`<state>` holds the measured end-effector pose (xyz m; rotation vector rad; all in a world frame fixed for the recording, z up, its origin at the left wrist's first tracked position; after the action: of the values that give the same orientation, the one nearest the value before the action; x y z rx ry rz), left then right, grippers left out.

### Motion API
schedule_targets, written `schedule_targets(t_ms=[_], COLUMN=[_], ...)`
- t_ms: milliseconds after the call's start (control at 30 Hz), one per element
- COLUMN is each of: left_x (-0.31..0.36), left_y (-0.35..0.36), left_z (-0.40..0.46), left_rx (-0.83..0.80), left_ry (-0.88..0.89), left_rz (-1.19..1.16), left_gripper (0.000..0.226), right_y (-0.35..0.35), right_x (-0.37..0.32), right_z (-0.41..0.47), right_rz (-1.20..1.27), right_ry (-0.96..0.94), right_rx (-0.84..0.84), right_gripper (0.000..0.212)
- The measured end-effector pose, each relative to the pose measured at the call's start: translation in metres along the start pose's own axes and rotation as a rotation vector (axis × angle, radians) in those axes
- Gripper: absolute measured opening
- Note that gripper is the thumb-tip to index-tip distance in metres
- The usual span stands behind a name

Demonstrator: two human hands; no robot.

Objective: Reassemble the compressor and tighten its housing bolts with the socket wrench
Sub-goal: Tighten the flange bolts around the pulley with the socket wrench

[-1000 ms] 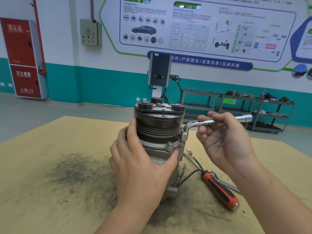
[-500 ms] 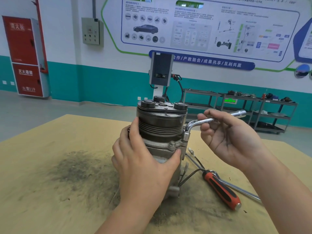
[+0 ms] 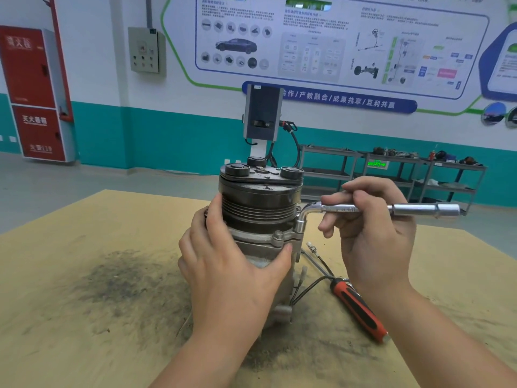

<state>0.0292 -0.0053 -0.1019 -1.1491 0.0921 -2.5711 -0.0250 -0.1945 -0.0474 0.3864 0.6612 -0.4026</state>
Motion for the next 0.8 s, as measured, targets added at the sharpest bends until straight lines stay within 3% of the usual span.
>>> schedule_targets(t_ms=[100, 167, 267, 400, 467, 533, 667, 800], left_x=[0.000, 0.001, 0.000, 0.000, 0.000, -0.001, 0.001, -0.001], left_y=[0.000, 0.000, 0.000, 0.001, 0.000, 0.001, 0.000, 0.000], left_z=[0.000, 0.000, 0.000, 0.000, 0.001, 0.001, 0.001, 0.001], left_rx=[-0.001, 0.006, 0.016, 0.036, 0.044, 0.035, 0.029, 0.016], left_ry=[0.005, 0.007, 0.009, -0.004, -0.006, 0.001, 0.018, 0.012], left_rz=[0.000, -0.003, -0.017, -0.066, -0.064, -0.039, -0.017, -0.016], left_gripper=[0.104, 0.104, 0.104, 0.104, 0.104, 0.105, 0.103, 0.103], right_y=[0.000, 0.003, 0.025, 0.067, 0.072, 0.057, 0.010, -0.007], right_x=[-0.003, -0.016, -0.038, -0.051, -0.057, -0.063, -0.039, 0.002], right_z=[-0.001, -0.005, -0.020, -0.040, -0.036, -0.023, 0.012, 0.021], right_rz=[-0.044, -0.177, -0.420, -0.960, -1.084, -1.010, -0.489, -0.033], right_ry=[-0.029, -0.154, -0.372, -0.561, -0.595, -0.515, -0.044, 0.332], right_rx=[0.005, 0.006, -0.086, -0.243, -0.278, -0.215, -0.030, 0.037], right_gripper=[0.016, 0.015, 0.018, 0.025, 0.031, 0.025, 0.013, 0.008])
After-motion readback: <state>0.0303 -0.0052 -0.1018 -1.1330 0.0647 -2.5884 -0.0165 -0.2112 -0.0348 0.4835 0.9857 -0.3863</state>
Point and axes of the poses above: each hand's wrist, its own z-axis towards the middle knuckle, its own y-axis out of the palm, x = y × z, the point moved 9 cm from there along z, towards the middle knuckle, and after that the axes turned 11 degrees about -z, right-handed, at the moved point
